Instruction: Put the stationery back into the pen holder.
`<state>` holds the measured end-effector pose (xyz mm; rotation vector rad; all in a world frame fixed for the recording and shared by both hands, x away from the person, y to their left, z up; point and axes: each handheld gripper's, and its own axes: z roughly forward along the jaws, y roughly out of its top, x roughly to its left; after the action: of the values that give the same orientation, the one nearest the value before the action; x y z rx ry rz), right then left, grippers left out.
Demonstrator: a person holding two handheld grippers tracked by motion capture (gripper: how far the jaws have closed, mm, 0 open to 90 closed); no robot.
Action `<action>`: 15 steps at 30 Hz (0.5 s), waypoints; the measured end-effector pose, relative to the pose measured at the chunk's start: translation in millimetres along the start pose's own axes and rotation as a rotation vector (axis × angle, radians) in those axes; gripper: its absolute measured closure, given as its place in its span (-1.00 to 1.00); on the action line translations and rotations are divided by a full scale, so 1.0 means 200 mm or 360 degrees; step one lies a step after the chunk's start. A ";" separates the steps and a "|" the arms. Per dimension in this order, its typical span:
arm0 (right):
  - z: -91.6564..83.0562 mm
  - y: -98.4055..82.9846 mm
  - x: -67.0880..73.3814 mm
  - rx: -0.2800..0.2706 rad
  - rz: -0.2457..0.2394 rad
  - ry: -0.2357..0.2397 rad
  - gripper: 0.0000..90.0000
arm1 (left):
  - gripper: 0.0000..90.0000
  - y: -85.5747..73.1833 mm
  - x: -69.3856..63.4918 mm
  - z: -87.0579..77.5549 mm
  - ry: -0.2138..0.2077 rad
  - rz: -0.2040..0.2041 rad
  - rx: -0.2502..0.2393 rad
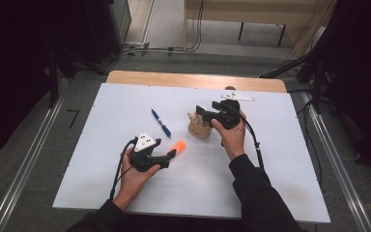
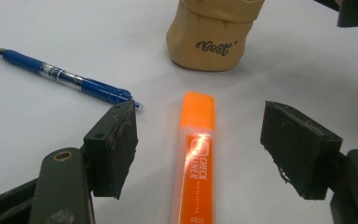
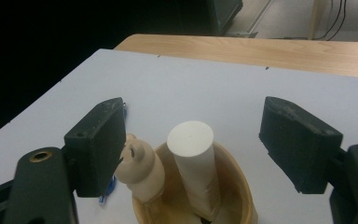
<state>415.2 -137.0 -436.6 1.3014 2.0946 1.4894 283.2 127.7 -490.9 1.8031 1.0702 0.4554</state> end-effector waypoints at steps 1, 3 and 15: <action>0.00 0.00 0.00 -0.0002 0.0000 0.0002 -0.53 | -0.38 0.00 0.00 0.00 0.0005 0.0006 0.0005; -0.01 0.00 0.00 -0.0008 -0.0005 0.0009 -0.53 | -0.38 0.00 0.01 0.01 0.0010 0.0005 0.0010; -0.09 -0.02 0.04 -0.0024 -0.0070 0.0029 -0.58 | -0.38 -0.01 0.00 0.04 0.0025 0.0013 0.0036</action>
<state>396.8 -142.5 -428.7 1.2328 2.1049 1.5015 288.7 123.7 -497.2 1.8274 1.0830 0.4650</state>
